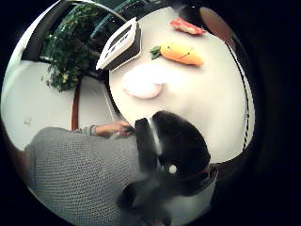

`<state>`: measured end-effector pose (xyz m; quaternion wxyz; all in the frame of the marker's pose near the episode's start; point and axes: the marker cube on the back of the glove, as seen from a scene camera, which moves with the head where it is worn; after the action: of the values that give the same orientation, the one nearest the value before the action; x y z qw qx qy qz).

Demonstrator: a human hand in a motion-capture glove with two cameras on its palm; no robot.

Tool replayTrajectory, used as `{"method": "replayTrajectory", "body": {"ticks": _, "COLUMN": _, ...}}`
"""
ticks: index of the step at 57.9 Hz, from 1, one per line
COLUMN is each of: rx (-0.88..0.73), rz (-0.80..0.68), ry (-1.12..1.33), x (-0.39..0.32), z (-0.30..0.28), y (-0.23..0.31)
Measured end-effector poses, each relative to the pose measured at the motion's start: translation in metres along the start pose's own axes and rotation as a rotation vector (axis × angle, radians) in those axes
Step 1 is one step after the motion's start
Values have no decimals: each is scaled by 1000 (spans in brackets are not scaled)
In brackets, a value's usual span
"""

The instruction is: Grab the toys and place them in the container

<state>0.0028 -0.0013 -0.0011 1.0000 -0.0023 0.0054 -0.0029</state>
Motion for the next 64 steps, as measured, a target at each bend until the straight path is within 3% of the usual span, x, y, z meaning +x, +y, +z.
{"method": "replayTrajectory", "body": {"ticks": 20, "rx": -12, "rz": 34, "ry": 34, "x": -2, "z": -4, "y": 1}}
{"method": "replayTrajectory", "body": {"ticks": 28, "rx": -16, "rz": 19, "ry": 18, "x": -4, "z": -2, "y": -24}}
{"method": "replayTrajectory", "body": {"ticks": 38, "rx": -28, "rz": -27, "ry": -33, "x": -2, "z": -6, "y": -148}}
{"method": "replayTrajectory", "body": {"ticks": 50, "rx": -84, "rz": 64, "ry": 10, "x": 11, "z": 21, "y": -304}}
{"method": "replayTrajectory", "body": {"ticks": 64, "rx": -255, "rz": 211, "ry": 92, "x": 42, "z": 95, "y": -365}}
